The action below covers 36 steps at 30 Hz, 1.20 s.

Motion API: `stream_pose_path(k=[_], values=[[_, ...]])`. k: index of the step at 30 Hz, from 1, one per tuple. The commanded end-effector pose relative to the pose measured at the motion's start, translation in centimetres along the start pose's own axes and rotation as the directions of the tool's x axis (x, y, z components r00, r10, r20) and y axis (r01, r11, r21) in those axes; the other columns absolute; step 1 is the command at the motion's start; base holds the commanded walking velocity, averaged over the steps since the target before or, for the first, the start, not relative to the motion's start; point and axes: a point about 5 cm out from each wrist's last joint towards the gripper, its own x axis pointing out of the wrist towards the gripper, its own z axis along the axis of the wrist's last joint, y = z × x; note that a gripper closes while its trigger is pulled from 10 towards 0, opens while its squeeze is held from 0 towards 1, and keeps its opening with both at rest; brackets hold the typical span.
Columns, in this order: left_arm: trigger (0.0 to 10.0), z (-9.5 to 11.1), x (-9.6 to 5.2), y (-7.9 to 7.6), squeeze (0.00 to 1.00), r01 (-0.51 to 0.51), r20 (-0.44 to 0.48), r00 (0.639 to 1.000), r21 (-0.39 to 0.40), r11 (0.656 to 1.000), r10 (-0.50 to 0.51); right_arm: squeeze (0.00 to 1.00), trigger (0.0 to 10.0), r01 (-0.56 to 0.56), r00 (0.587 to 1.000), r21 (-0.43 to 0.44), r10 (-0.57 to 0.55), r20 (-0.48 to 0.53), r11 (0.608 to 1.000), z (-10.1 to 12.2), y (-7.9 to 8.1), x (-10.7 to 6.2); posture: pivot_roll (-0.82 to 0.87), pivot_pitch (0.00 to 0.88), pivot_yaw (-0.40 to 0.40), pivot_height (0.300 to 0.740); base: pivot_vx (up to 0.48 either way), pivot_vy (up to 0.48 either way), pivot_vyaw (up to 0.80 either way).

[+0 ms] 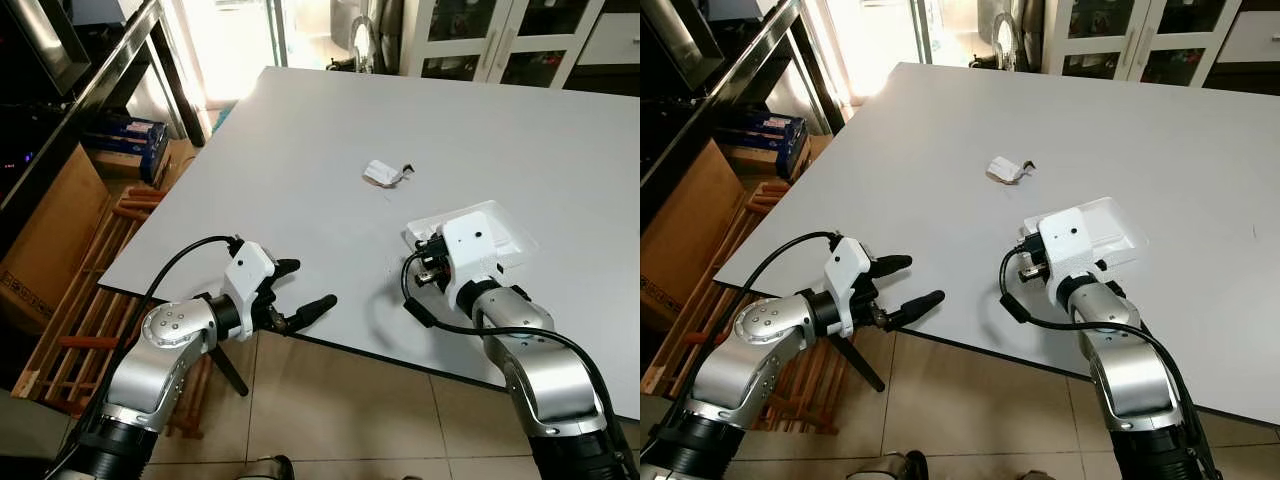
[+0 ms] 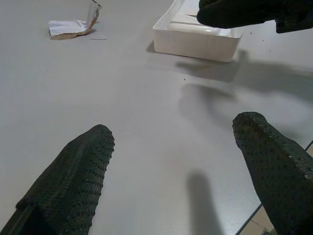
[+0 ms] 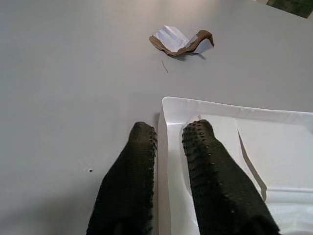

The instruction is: Picking trash to rubbish bin

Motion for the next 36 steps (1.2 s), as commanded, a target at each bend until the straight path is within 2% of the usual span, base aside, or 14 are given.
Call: stream_pose_path(k=[1,21,22,23,26,27,36], values=[[10.0,-0.2,0.0,0.2,0.0,-0.002,-0.017,1.0,0.009,1.0,0.002,1.0,10.0,0.005,1.0,0.015,-0.004,-0.018,1.0,-0.2,-0.2,0.0,-0.01,0.102,0.084,0.74,0.0,0.0,0.0],[10.0,-0.3,-0.2,0.1,0.0,-0.002,-0.022,1.0,0.008,1.0,0.002,1.0,10.0,0.004,0.989,0.091,0.009,-0.149,0.996,-3.5,0.1,0.0,-0.01,0.114,0.089,0.74,0.0,0.0,0.0],[10.0,-0.3,-0.2,0.0,0.0,-0.001,-0.022,1.0,0.008,1.0,0.002,0.64,10.0,0.007,0.987,0.104,0.01,-0.163,0.995,-3.8,0.1,0.0,-0.01,0.114,0.089,0.74,0.0,0.0,0.0],[10.0,-0.3,-0.1,0.0,0.0,-0.001,-0.022,1.0,0.007,1.0,0.001,0.0,10.0,0.007,0.981,0.126,0.017,-0.194,0.992,-4.6,0.1,-0.1,-0.01,0.114,0.089,0.74,0.0,0.0,0.0],[10.0,-0.3,-0.2,0.1,0.0,0.0,-0.022,1.0,0.007,1.0,0.001,0.0,10.0,0.005,0.978,0.144,0.026,-0.208,0.99,-5.0,0.2,-0.1,0.0,0.116,0.088,0.74,0.0,0.0,0.0],[10.0,-0.2,-0.2,0.1,0.0,0.0,-0.023,1.0,0.008,1.0,0.0,0.0,0.0,0.002,0.972,0.17,0.038,-0.232,0.985,-5.7,0.2,-0.2,0.0,0.116,0.088,0.74,0.0,0.0,0.0],[10.0,-0.3,-0.2,0.1,0.0,0.0,-0.026,1.0,0.009,1.0,0.0,0.0,0.0,-0.008,0.967,0.181,0.053,-0.25,0.983,-6.4,0.5,-0.3,0.0,0.117,0.09,0.74,0.0,0.0,0.0]])
